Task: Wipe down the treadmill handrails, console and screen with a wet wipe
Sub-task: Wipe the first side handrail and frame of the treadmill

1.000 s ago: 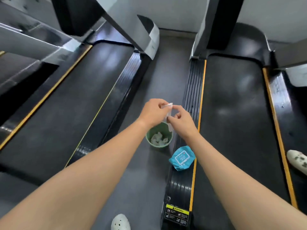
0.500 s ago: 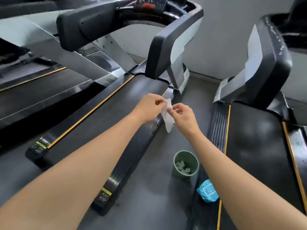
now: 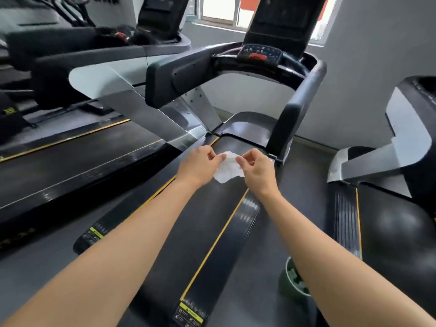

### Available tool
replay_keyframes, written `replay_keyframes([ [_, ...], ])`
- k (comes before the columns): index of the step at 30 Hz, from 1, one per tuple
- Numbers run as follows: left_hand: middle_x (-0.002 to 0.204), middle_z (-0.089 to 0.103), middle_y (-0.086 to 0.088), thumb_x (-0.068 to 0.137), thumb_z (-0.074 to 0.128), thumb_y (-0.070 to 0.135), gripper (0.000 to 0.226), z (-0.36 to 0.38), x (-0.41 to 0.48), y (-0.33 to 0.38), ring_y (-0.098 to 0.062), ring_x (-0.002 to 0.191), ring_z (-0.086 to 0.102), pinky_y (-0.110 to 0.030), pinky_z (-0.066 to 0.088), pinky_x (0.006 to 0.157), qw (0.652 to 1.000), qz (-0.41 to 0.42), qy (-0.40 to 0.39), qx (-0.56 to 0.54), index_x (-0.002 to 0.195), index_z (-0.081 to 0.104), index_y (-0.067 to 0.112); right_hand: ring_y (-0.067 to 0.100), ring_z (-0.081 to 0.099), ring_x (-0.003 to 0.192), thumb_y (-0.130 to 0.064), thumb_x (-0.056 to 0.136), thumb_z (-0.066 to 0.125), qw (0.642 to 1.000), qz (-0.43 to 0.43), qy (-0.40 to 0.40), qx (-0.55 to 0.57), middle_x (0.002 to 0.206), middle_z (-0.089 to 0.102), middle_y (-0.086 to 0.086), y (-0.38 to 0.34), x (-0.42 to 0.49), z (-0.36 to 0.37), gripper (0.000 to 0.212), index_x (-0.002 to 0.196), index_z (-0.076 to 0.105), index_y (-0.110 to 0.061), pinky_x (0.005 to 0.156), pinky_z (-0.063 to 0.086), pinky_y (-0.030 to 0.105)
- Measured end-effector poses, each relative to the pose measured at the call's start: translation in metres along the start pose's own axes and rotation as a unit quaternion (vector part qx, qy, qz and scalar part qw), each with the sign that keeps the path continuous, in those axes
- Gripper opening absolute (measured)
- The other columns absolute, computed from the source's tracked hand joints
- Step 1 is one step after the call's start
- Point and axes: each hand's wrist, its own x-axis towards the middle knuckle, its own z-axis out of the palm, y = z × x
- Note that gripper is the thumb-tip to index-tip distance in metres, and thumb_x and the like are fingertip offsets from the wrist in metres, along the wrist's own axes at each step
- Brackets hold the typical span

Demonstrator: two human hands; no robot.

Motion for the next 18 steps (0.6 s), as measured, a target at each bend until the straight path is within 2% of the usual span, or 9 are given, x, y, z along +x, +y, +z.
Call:
replay_keyframes([
  [2,0.083,0.056,0.008,0.1,0.06,0.049,0.036,-0.008,0.014,-0.008,-0.021,0.085,0.057,-0.037,0.046,0.075,1.0,0.003,0.01,-0.001,0.076,0.052,0.023,-0.001,0.062,0.069,-0.022,0.102,0.064,1.0,-0.006,-0.012,0.01,0.079,0.066,-0.007,-0.011,0.015,0.015,0.013,0.092,0.061,-0.013,0.064,0.044,0.02],
  [4,0.087,0.053,0.005,0.103,0.057,0.042,0.033,-0.012,0.029,-0.013,-0.024,0.086,0.055,-0.04,0.048,0.081,1.0,0.011,0.012,-0.009,0.082,0.051,0.018,0.003,0.062,0.069,-0.017,0.103,0.06,1.0,-0.008,-0.016,0.019,0.08,0.068,-0.003,-0.018,0.031,0.029,0.011,0.094,0.059,-0.011,0.057,0.042,0.014],
  [6,0.088,0.056,0.001,0.104,0.056,0.037,0.029,-0.013,0.047,-0.016,-0.023,0.084,0.055,-0.041,0.047,0.079,0.999,0.017,0.016,-0.031,0.089,0.053,0.012,0.012,0.058,0.072,-0.015,0.104,0.057,0.999,-0.008,-0.014,0.028,0.085,0.067,0.001,-0.02,0.048,0.041,0.009,0.099,0.059,-0.008,0.055,0.042,0.011],
  [9,0.081,0.056,0.003,0.102,0.06,0.034,0.027,-0.016,0.079,-0.017,-0.017,0.075,0.051,-0.032,0.044,0.071,0.996,0.017,0.02,-0.081,0.089,0.049,0.014,0.005,0.057,0.071,-0.014,0.105,0.055,0.999,-0.006,-0.018,0.048,0.088,0.065,-0.001,-0.019,0.079,0.05,0.007,0.103,0.06,-0.01,0.058,0.042,0.006],
  [11,0.076,0.05,0.004,0.102,0.062,0.032,0.026,-0.017,0.104,-0.016,-0.013,0.069,0.044,-0.022,0.038,0.062,0.995,0.019,0.013,-0.098,0.087,0.047,0.016,-0.001,0.059,0.066,-0.012,0.104,0.055,0.998,-0.013,-0.025,0.064,0.087,0.063,-0.004,-0.016,0.105,0.052,0.007,0.103,0.061,-0.011,0.057,0.043,0.007],
  [13,0.071,0.048,0.005,0.102,0.063,0.028,0.025,-0.016,0.128,-0.012,-0.009,0.062,0.041,-0.015,0.035,0.055,0.993,0.012,0.009,-0.116,0.087,0.047,0.017,0.001,0.059,0.068,-0.012,0.102,0.056,0.997,-0.017,-0.036,0.072,0.086,0.064,-0.004,-0.014,0.135,0.054,0.008,0.1,0.063,-0.015,0.059,0.044,0.012],
  [16,0.068,0.054,0.005,0.101,0.066,0.027,0.021,-0.006,0.167,-0.011,-0.004,0.056,0.044,-0.016,0.038,0.054,0.99,-0.013,0.024,-0.141,0.091,0.052,0.015,0.016,0.06,0.076,-0.008,0.099,0.056,0.995,-0.014,-0.061,0.08,0.085,0.064,-0.004,-0.009,0.179,0.057,0.014,0.099,0.066,-0.019,0.065,0.049,0.026],
  [18,0.073,0.057,0.002,0.099,0.069,0.028,0.02,-0.002,0.192,-0.01,-0.006,0.062,0.05,-0.019,0.043,0.059,0.985,-0.032,0.038,-0.167,0.098,0.055,0.014,0.018,0.061,0.075,-0.004,0.097,0.053,0.994,-0.018,-0.067,0.09,0.086,0.064,-0.001,-0.008,0.206,0.059,0.02,0.098,0.066,-0.019,0.062,0.052,0.027],
])
